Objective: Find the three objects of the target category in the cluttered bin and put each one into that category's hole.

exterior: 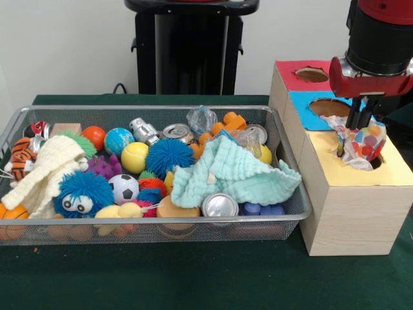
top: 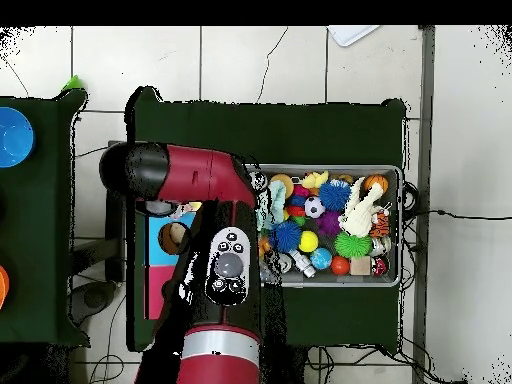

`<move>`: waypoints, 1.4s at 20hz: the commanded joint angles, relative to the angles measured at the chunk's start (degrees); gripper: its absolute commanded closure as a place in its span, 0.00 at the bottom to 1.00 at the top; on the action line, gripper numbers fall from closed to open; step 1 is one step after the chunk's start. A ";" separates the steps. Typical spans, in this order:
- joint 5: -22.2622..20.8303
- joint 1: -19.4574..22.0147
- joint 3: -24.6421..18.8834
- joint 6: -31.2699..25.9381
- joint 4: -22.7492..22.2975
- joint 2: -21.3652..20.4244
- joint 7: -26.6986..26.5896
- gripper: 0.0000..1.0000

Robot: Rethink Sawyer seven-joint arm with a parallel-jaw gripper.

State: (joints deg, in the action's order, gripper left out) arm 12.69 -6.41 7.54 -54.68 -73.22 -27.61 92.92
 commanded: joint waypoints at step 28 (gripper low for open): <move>0.41 4.06 -8.70 11.82 -8.91 1.42 5.19 1.00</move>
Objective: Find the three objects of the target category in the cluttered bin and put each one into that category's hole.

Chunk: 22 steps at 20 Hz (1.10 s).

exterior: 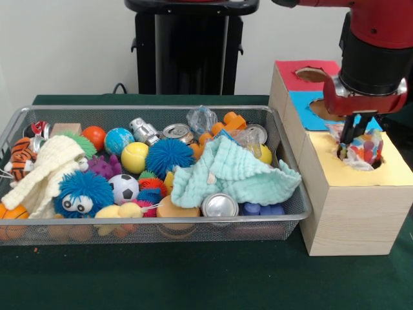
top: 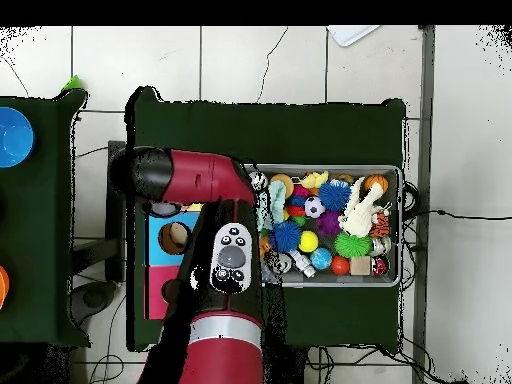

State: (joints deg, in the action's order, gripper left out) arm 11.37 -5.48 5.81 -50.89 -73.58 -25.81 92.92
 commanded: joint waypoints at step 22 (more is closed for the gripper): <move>-4.58 -0.02 -1.24 2.56 -0.77 6.37 9.13 1.00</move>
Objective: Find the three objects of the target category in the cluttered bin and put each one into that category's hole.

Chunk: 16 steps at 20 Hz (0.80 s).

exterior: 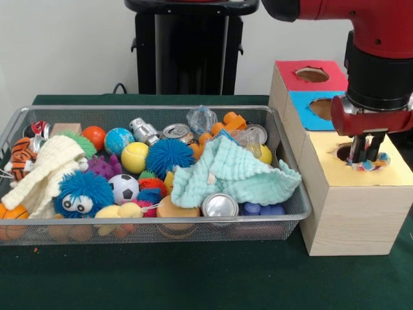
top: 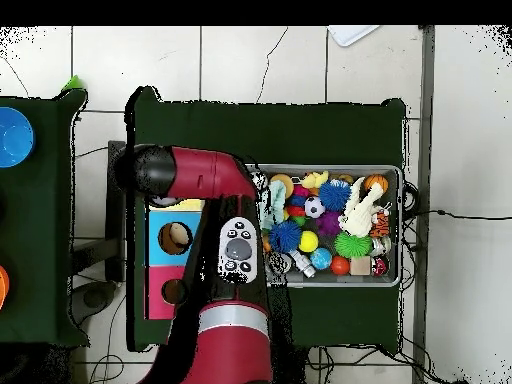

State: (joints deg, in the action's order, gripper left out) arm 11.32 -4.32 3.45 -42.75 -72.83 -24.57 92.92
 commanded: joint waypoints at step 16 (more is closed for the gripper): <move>-2.92 -3.55 5.41 -0.05 2.88 13.18 10.92 1.00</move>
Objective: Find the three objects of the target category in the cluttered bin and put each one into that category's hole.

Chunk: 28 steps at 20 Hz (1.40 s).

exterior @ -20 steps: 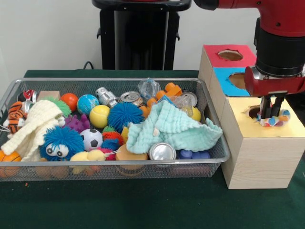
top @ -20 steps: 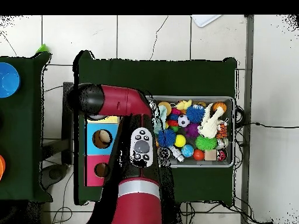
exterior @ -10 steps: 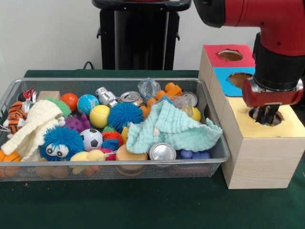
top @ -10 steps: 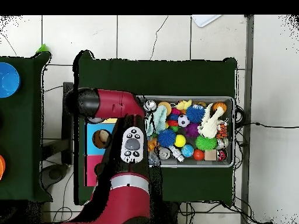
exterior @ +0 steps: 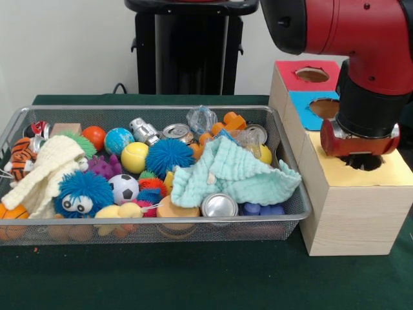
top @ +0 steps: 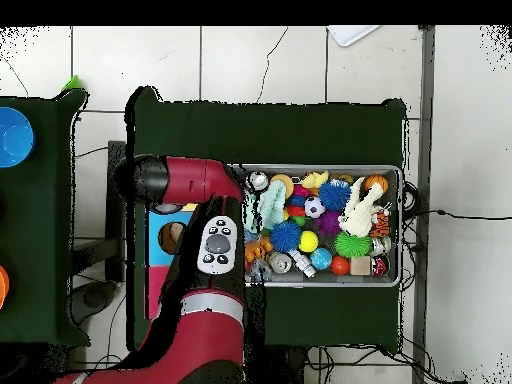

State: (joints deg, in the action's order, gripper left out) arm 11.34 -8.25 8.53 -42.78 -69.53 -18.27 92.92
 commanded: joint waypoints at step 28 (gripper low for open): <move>-0.27 -0.72 2.42 2.81 -9.02 -15.12 11.47 1.00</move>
State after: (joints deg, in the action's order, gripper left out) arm 11.30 -9.42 11.69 -45.43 -71.69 -27.63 92.92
